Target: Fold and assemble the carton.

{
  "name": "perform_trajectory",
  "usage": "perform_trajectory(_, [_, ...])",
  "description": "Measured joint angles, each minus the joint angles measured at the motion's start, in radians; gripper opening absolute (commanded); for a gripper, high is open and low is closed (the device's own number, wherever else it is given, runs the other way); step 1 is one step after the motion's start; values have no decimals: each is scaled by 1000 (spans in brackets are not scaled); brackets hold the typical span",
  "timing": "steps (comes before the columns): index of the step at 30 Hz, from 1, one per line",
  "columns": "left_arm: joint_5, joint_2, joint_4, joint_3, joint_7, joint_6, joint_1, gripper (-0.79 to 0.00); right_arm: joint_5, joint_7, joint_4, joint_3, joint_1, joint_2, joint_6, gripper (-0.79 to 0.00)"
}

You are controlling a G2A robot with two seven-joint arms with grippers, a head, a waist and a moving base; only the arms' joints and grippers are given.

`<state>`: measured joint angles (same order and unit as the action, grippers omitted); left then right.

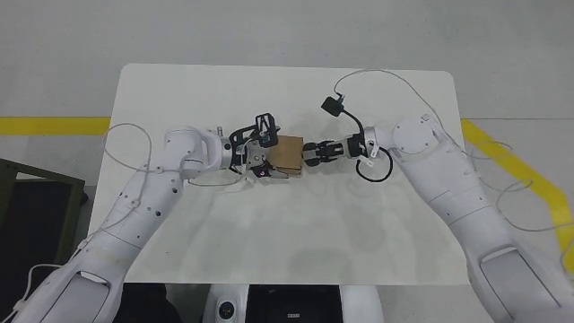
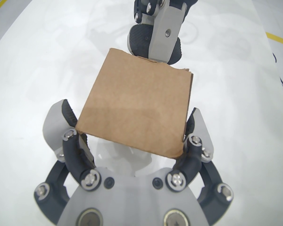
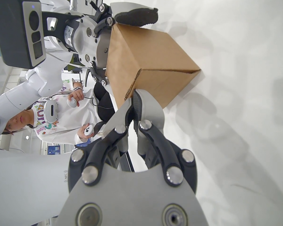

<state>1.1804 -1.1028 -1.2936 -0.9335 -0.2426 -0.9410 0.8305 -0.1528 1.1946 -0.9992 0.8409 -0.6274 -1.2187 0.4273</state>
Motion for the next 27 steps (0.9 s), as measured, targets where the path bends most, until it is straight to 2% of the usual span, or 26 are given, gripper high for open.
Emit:
perform_trajectory(7, [-36, 13, -10, -44, -6, -20, 15, 0, 27, -18, -25, 43, -20, 19, 53, -785])
perform_trajectory(12, [-76, 33, -65, -109, -2, -40, 51, 0, 62, -56, -68, 88, -49, 38, 108, -776])
perform_trajectory(14, [-87, 42, -99, -142, -1, -36, 72, 0, 88, -78, -90, 108, -60, 46, 138, -742])
perform_trajectory(17, [-115, 55, -141, -194, -2, -21, 102, 0, 120, -125, -120, 143, -80, 59, 193, -425])
perform_trajectory(18, [-125, 58, -151, -209, -7, -13, 110, 0, 129, -141, -129, 154, -86, 62, 212, -194])
perform_trajectory(19, [-134, 61, -158, -223, -14, -2, 117, 0, 137, -158, -136, 165, -94, 65, 234, 0])
perform_trajectory(27, [-256, 76, -176, -315, -76, 141, 168, 0, 304, -345, -188, 267, -138, 93, 464, 0])
